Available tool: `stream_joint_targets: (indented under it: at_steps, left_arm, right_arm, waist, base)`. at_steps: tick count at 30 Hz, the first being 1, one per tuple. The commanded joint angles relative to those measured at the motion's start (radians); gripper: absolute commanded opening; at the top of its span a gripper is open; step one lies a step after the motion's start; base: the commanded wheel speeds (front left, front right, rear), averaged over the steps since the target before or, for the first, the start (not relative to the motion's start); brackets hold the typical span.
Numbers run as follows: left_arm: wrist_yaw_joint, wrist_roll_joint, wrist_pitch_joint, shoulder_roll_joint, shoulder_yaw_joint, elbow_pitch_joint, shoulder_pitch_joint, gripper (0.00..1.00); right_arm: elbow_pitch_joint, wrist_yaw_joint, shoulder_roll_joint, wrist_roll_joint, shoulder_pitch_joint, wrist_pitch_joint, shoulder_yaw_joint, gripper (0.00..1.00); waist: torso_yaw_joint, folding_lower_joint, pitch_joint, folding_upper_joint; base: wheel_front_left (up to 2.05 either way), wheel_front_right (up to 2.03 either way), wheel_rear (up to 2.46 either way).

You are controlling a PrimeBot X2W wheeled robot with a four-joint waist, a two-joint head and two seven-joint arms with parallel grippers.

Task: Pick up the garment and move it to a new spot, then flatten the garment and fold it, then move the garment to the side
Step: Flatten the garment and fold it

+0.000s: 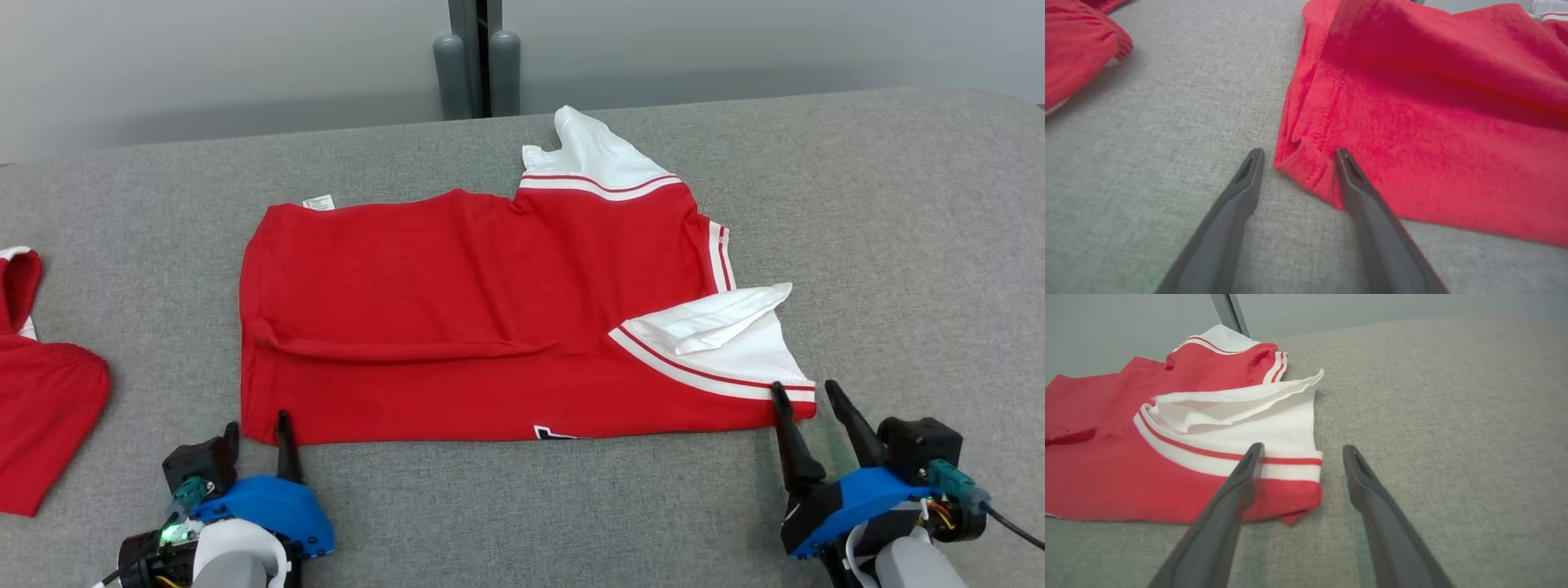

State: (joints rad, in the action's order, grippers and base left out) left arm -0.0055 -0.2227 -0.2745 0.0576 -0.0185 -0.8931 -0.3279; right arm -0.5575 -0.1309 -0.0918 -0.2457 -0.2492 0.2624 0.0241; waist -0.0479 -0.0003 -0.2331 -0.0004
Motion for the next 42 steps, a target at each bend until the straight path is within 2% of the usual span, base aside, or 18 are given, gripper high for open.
stream_joint_targets:
  at_steps: [1, 7, 8, 9, 10, 16, 23, 32, 38, 39, 40, 41, 42]
  left_arm:
    - [-0.009, 0.004, 0.04, -0.008, 0.014, -0.076, 0.017, 0.0]
    - [-0.037, -0.005, 0.044, -0.011, 0.029, -0.17, -0.016, 0.0]
    - [-0.041, -0.004, 0.041, -0.011, 0.033, -0.178, -0.021, 0.0]
    - [-0.044, -0.004, 0.039, -0.011, 0.036, -0.186, -0.025, 0.0]
    - [-0.048, -0.004, 0.037, -0.011, 0.039, -0.192, -0.028, 0.0]
    - [-0.068, -0.017, 0.025, -0.011, 0.046, -0.173, -0.036, 0.0]
    - [-0.075, -0.014, 0.012, 0.002, 0.024, -0.038, 0.008, 0.0]
    - [-0.078, 0.004, 0.01, 0.0, 0.027, 0.036, 0.16, 0.0]
    - [-0.063, 0.003, 0.01, -0.002, 0.035, 0.057, 0.224, 0.0]
    - [-0.063, 0.006, 0.01, -0.003, 0.039, 0.074, 0.228, 0.28]
    - [-0.061, 0.009, 0.01, -0.004, 0.043, 0.087, 0.23, 1.0]
    - [-0.063, 0.01, 0.01, -0.003, 0.043, 0.105, 0.23, 1.0]
    - [-0.064, 0.014, 0.01, -0.002, 0.044, 0.121, 0.225, 1.0]
  right_arm:
    - [-0.017, 0.0, -0.01, 0.022, 0.011, 0.003, 0.012, 1.0]
    - [-0.103, 0.0, 0.002, 0.072, -0.015, -0.03, 0.015, 1.0]
    - [-0.119, 0.0, 0.006, 0.073, -0.017, -0.042, 0.019, 0.91]
    - [-0.132, 0.0, 0.011, 0.071, -0.021, -0.051, 0.024, 0.53]
    - [-0.141, 0.0, 0.014, 0.066, -0.028, -0.055, 0.033, 0.0]
    - [-0.174, 0.0, 0.02, 0.018, -0.048, -0.054, 0.065, 0.0]
    - [-0.142, 0.0, -0.021, -0.055, -0.049, -0.02, 0.061, 0.0]
    - [-0.155, 0.0, -0.051, -0.15, 0.085, -0.027, 0.083, 0.0]
    - [-0.123, 0.0, -0.049, -0.182, 0.15, -0.038, 0.089, 0.0]
    - [-0.117, 0.0, -0.047, -0.183, 0.15, -0.035, 0.082, 0.0]
    - [-0.111, 0.0, -0.045, -0.18, 0.148, -0.033, 0.081, 0.68]
    - [-0.101, 0.0, -0.042, -0.178, 0.14, -0.03, 0.077, 1.0]
    - [-0.092, 0.0, -0.042, -0.169, 0.13, -0.028, 0.075, 1.0]
  waist:
    - [-0.001, 0.0003, -0.001, 0.0004]
    - [0.003, 0.0003, -0.001, 0.0004]
    - [0.005, 0.0003, -0.001, 0.0004]
    - [0.007, 0.0003, -0.001, 0.0004]
    - [0.01, 0.0003, -0.001, 0.0004]
    - [0.032, 0.0003, 0.011, 0.0004]
    - [0.049, 0.0003, 0.082, 0.0004]
    - [0.074, 0.0003, 0.229, 0.0004]
    - [0.078, 0.0003, 0.243, 0.0004]
    - [0.079, 0.0003, 0.241, 0.0004]
    - [0.079, 0.0003, 0.238, 0.0004]
    - [0.08, 0.0003, 0.235, 0.0004]
    - [0.081, 0.0003, 0.228, 0.0004]
  base:
    - [0.0, 0.0, 0.0]
    - [0.0, 0.0, 0.0]
    - [0.0, 0.0, 0.0]
    - [0.0, 0.0, 0.0]
    - [0.0, 0.0, 0.0]
    - [0.0, 0.0, 0.0]
    - [0.0, 0.0, 0.0]
    - [0.0, 0.0, 0.0]
    - [0.0, 0.0, 0.0]
    - [0.0, 0.0, 0.0]
    - [0.0, 0.0, 0.0]
    - [0.0, 0.0, 0.0]
    - [0.0, 0.0, 0.0]
